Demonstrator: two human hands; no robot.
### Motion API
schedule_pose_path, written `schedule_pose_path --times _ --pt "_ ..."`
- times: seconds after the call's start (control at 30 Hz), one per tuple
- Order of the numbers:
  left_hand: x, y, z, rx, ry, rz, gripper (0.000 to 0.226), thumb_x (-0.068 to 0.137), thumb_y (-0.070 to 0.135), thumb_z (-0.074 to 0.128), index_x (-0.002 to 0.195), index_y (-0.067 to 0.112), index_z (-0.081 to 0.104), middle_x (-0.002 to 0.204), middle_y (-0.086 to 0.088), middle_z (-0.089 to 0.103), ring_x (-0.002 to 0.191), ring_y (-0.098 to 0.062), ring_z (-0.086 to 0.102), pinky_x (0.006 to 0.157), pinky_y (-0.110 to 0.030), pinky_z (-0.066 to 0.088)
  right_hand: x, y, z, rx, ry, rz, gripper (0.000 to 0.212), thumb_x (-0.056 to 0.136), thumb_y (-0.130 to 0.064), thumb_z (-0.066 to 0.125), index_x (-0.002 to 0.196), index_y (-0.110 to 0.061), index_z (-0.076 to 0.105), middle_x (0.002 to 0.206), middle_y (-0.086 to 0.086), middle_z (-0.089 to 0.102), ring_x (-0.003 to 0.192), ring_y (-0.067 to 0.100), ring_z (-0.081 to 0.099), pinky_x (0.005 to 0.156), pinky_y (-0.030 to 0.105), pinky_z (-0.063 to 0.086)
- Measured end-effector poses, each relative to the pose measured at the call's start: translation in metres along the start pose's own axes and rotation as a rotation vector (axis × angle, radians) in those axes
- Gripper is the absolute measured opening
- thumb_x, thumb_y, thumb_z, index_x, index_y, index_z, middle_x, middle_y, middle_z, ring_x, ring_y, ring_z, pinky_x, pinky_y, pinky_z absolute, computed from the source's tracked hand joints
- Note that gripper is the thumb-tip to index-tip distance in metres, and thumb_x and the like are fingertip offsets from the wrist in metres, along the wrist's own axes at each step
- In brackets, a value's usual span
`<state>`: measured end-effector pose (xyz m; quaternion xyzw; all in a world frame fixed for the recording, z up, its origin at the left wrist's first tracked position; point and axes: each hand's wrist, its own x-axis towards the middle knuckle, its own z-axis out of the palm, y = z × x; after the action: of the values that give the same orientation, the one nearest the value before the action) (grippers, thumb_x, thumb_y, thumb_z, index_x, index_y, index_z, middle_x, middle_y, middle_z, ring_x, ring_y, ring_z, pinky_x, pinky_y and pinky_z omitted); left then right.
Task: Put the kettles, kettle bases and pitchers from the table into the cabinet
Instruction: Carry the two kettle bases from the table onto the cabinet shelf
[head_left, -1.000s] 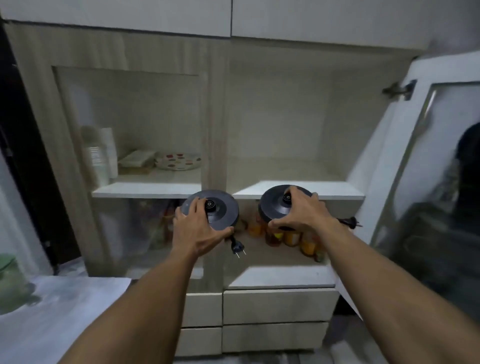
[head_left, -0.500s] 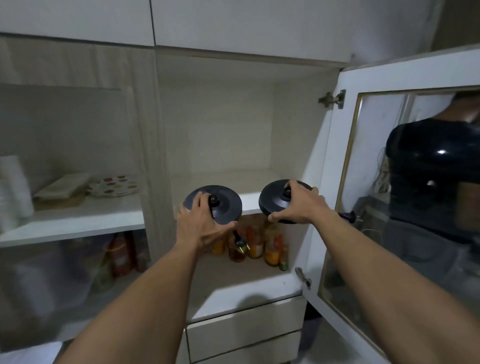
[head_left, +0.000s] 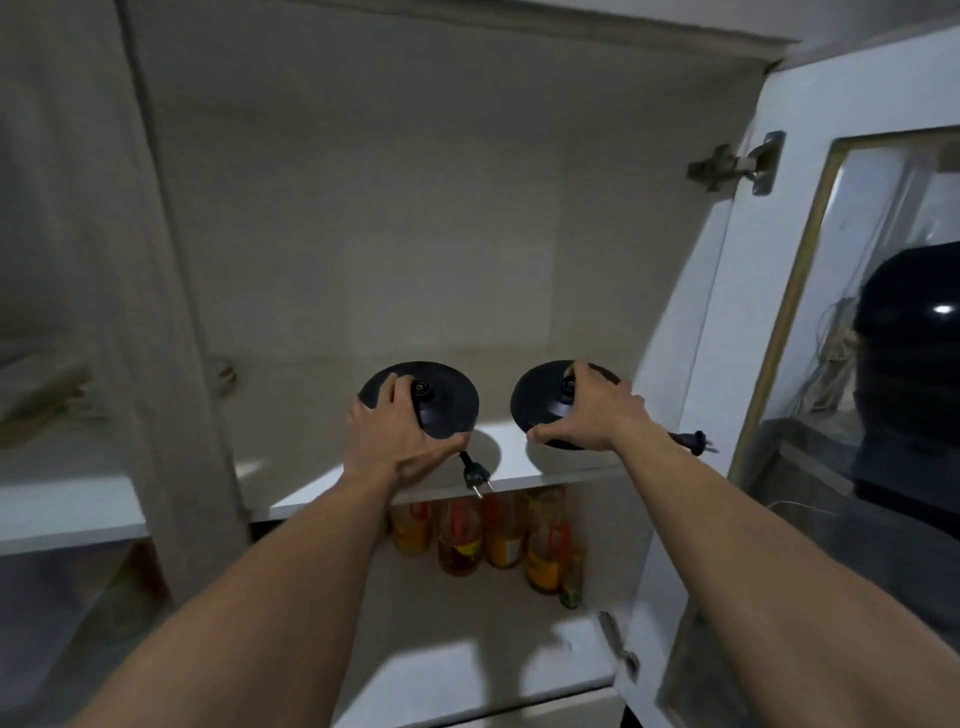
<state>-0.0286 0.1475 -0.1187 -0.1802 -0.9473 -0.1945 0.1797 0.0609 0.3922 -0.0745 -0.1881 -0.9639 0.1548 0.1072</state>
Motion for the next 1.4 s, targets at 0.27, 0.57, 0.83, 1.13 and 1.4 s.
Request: schedule_pose_path --times 0.27,0.57,0.83,1.13,1.4 --pt "0.099 0.013 0.059 0.070 -0.042 -0.074 0.111 0.057 0.089 0.049 0.144 0.021 0.035 0.144 -0.008 0.048 0.124 -0.044 0.044 0.099 -0.046 0.042 0.128 0.019 0.027 -0.019 -0.025 -0.002 0.129 0.043 -0.081 0.073 0.148 -0.023 0.027 0.150 0.012 0.042 0.137 0.043 0.037 0.107 0.051 0.041" --pt "0.173 0.008 0.116 -0.001 -0.144 -0.215 0.114 0.053 0.085 0.056 0.148 0.027 0.032 0.150 0.000 0.042 0.129 -0.041 0.037 0.101 -0.044 0.038 0.224 0.016 0.071 -0.033 -0.111 0.032 0.124 0.053 -0.076 0.075 0.152 -0.027 0.020 0.157 0.011 0.032 0.142 0.047 0.025 0.108 0.055 0.038" --pt "0.225 -0.005 0.152 -0.101 -0.131 -0.242 0.119 0.047 0.089 0.057 0.146 0.027 0.037 0.147 -0.001 0.048 0.131 -0.038 0.044 0.107 -0.047 0.039 0.280 0.015 0.100 -0.034 -0.138 0.071 0.130 0.058 -0.077 0.074 0.158 -0.023 0.010 0.163 0.017 0.019 0.147 0.051 0.014 0.115 0.061 0.028" --pt "0.258 -0.017 0.180 -0.138 -0.191 -0.281 0.120 0.046 0.089 0.059 0.145 0.024 0.036 0.147 -0.005 0.046 0.135 -0.040 0.040 0.110 -0.048 0.036 0.325 0.013 0.119 -0.008 -0.149 0.081 0.134 0.059 -0.075 0.077 0.159 -0.022 0.005 0.164 0.017 0.016 0.149 0.050 0.010 0.117 0.062 0.025" --pt "0.279 -0.012 0.189 -0.146 -0.232 -0.280 0.112 0.058 0.078 0.068 0.148 0.019 0.038 0.146 -0.010 0.043 0.135 -0.036 0.038 0.110 -0.044 0.037 0.347 0.017 0.137 0.110 -0.165 0.063 0.149 0.051 -0.081 0.077 0.160 -0.016 -0.001 0.165 0.013 0.020 0.151 0.041 0.016 0.120 0.056 0.024"
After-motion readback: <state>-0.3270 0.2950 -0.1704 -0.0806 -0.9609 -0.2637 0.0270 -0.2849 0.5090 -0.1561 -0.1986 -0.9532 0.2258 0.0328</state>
